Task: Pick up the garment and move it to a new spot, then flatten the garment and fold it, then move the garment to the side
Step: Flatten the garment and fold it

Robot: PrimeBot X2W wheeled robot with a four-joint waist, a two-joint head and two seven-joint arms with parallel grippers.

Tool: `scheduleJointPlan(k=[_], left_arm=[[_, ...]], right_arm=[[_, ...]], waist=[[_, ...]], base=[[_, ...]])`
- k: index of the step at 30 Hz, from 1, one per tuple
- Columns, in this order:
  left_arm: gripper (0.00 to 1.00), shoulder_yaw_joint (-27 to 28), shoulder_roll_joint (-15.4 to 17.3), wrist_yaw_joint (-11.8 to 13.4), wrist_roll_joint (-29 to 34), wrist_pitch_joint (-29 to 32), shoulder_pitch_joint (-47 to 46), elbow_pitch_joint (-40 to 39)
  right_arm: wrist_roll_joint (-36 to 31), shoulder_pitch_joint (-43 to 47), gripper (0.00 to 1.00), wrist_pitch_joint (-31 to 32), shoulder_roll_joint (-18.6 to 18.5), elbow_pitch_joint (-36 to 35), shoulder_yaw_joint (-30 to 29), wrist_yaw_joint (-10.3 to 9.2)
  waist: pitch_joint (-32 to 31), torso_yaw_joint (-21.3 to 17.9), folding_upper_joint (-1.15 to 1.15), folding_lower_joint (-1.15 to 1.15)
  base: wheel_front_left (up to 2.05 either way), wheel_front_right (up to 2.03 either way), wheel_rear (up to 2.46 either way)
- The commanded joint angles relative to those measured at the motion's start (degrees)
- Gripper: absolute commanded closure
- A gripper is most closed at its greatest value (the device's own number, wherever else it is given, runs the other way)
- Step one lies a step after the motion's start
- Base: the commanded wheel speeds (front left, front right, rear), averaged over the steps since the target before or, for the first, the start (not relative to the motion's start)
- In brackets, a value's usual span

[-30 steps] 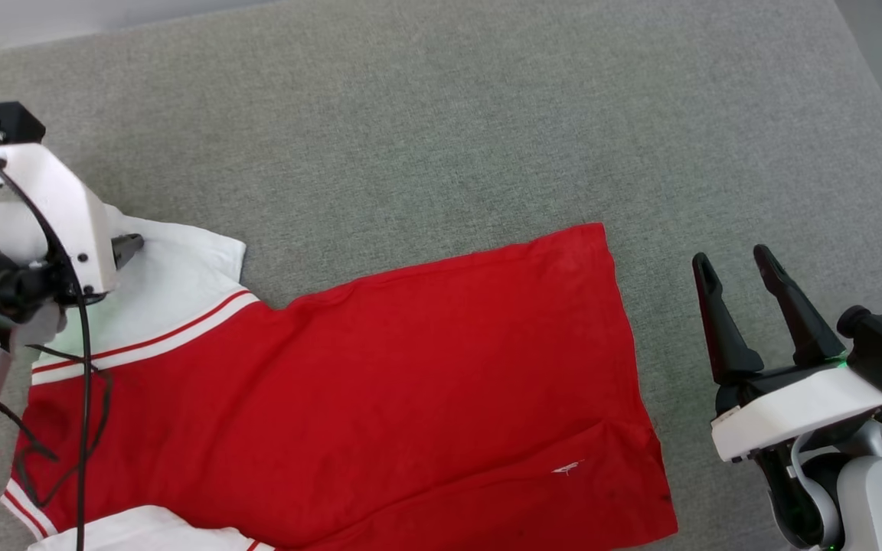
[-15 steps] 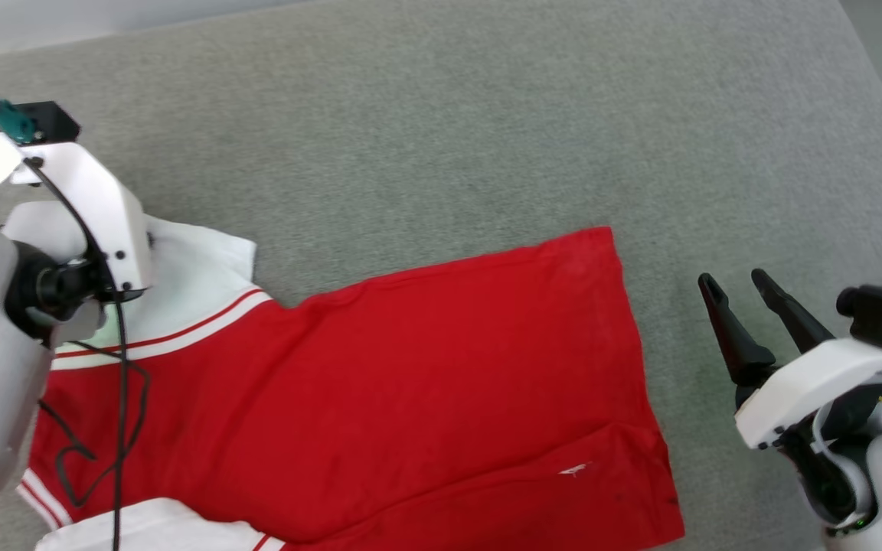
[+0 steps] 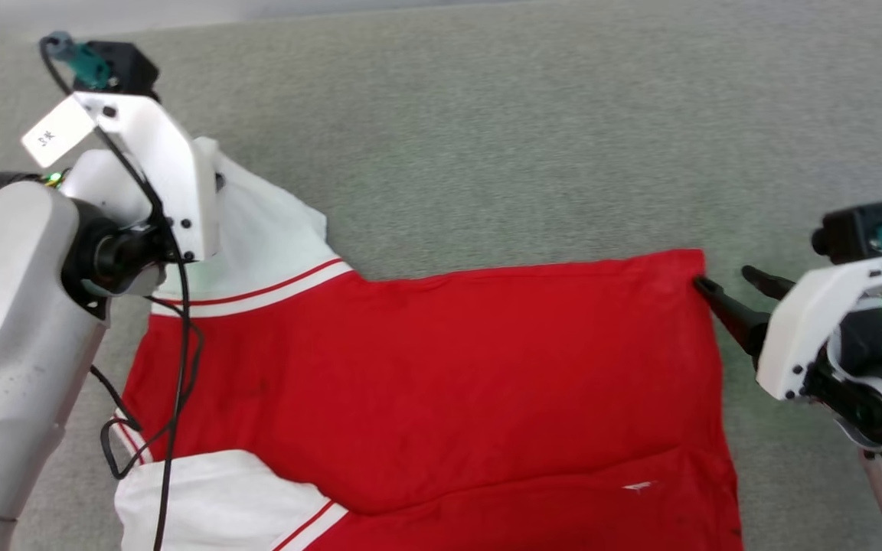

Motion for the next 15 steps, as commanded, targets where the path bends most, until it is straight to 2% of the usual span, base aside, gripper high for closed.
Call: scheduleJointPlan(k=[1,7,12,13,14,15], left_arm=[[1.0,-0.18,-0.12,-0.17,0.23,-0.42,-0.81,-0.66],[1.0,-0.51,-1.28,-0.43,-0.13,-1.15,-0.57,-2.39],[1.0,-0.44,-1.35,-0.79,-0.57,-1.84,0.31,-2.56],[1.0,-0.36,-1.35,-0.86,-0.69,-2.05,0.5,-2.5],[1.0,-0.33,-1.31,-0.98,-0.86,-2.14,0.68,-2.43],[1.0,-0.29,-1.25,-1.11,-0.97,-2.19,0.83,-2.34]], right_arm=[[0.3,-1.87,0.0,1.25,-0.74,1.14,1.17,-0.03],[2.5,-7.35,0.0,6.08,-2.59,6.75,6.61,-0.03],[5.12,-7.89,0.02,12.23,-2.4,12.88,11.81,-0.02],[5.45,-7.9,0.59,12.96,-2.42,13.65,12.74,-0.02],[5.91,-8.13,1.0,13.43,-2.52,14.29,13.39,-0.01],[6.46,-8.31,1.0,13.48,-2.57,14.7,13.91,-0.01]], waist=[[0.9,1.34,0.0,0.0],[2.72,3.34,0.0,0.0],[3.13,4.13,0.0,0.0],[3.12,4.26,0.0,0.0],[3.07,4.36,0.0,0.0],[2.94,4.41,0.0,0.0]], base=[[0.0,0.0,0.0],[0.0,0.0,0.0],[0.0,0.0,0.0],[0.0,0.0,0.0],[0.0,0.0,0.0],[0.0,0.0,0.0]])
